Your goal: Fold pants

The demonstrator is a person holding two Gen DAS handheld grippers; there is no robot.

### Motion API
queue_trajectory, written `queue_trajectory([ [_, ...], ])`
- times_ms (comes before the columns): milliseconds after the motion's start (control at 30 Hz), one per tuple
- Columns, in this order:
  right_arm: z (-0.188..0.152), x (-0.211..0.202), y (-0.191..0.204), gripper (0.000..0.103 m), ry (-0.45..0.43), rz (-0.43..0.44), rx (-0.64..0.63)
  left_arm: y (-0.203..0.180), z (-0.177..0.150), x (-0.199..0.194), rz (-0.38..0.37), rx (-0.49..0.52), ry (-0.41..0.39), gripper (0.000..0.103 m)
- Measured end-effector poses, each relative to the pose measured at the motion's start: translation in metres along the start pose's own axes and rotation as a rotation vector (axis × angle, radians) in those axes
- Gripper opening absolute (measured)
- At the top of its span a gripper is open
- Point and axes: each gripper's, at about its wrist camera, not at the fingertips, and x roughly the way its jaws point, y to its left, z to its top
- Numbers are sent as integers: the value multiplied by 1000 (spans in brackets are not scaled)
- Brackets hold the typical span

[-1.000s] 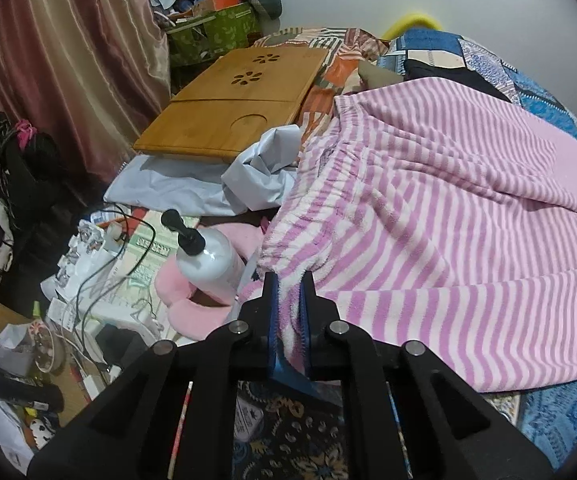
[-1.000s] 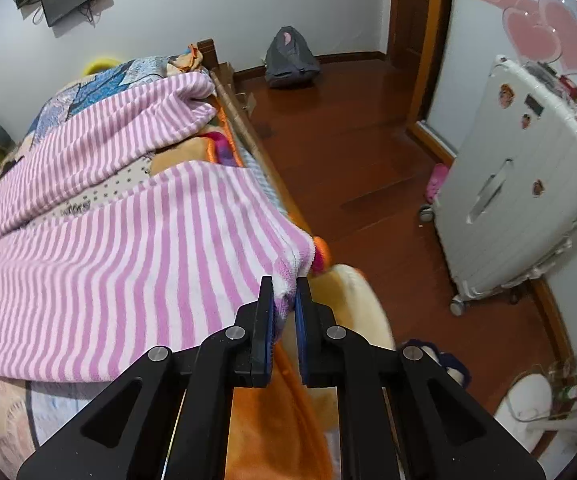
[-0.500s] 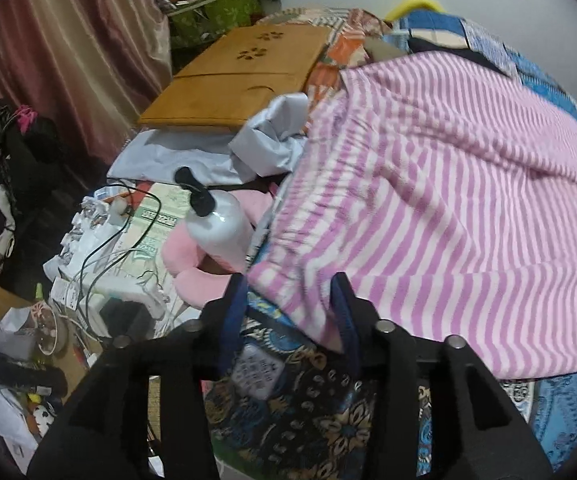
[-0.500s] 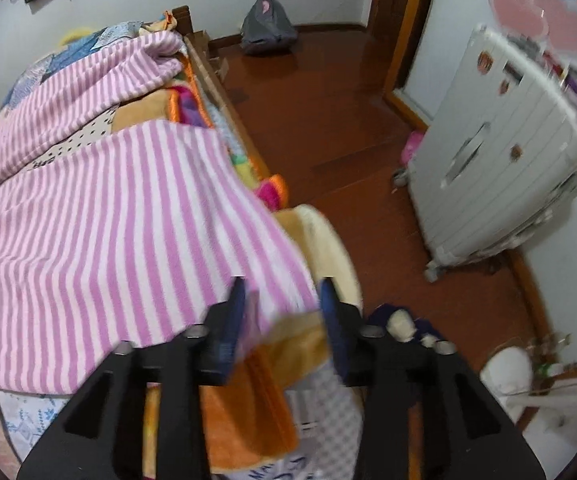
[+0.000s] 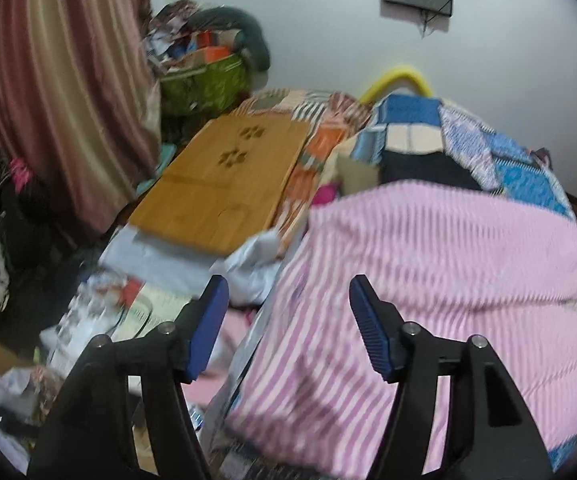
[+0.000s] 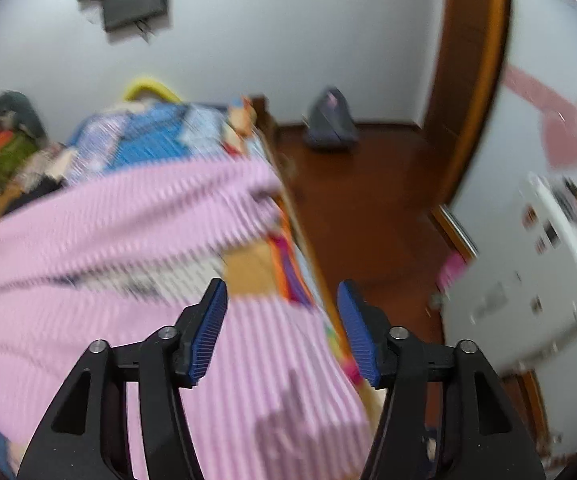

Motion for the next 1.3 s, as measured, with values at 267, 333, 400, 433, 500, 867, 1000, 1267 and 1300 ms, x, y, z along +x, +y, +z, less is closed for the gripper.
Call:
queue_trajectory([
  [267, 64, 44, 90, 60, -82, 135, -116, -43, 65, 63, -18, 60, -6, 70],
  [333, 74, 65, 116, 60, -81, 148, -160, -49, 75, 85, -23, 63, 12, 70],
  [400, 80, 84, 138, 60, -73, 161, -201, -54, 86, 109, -24, 63, 33, 70],
  [433, 84, 96, 150, 61, -70, 165, -222, -56, 90, 120, -27, 65, 45, 70],
  [500, 85, 120, 172, 66, -51, 181, -257, -61, 96, 149, -33, 76, 81, 70],
  [867, 96, 232, 255, 71, 76, 255, -426, -47, 85, 265, 38, 78, 256, 70],
  [1000, 95, 260, 274, 80, 98, 245, -501, -35, 73, 287, 30, 43, 311, 70],
  [1267, 98, 284, 267, 81, 174, 380, -422, -45, 55, 305, -46, 60, 379, 42],
  [1300, 97, 283, 265, 75, 182, 399, -414, -48, 55, 304, -34, 73, 368, 41],
])
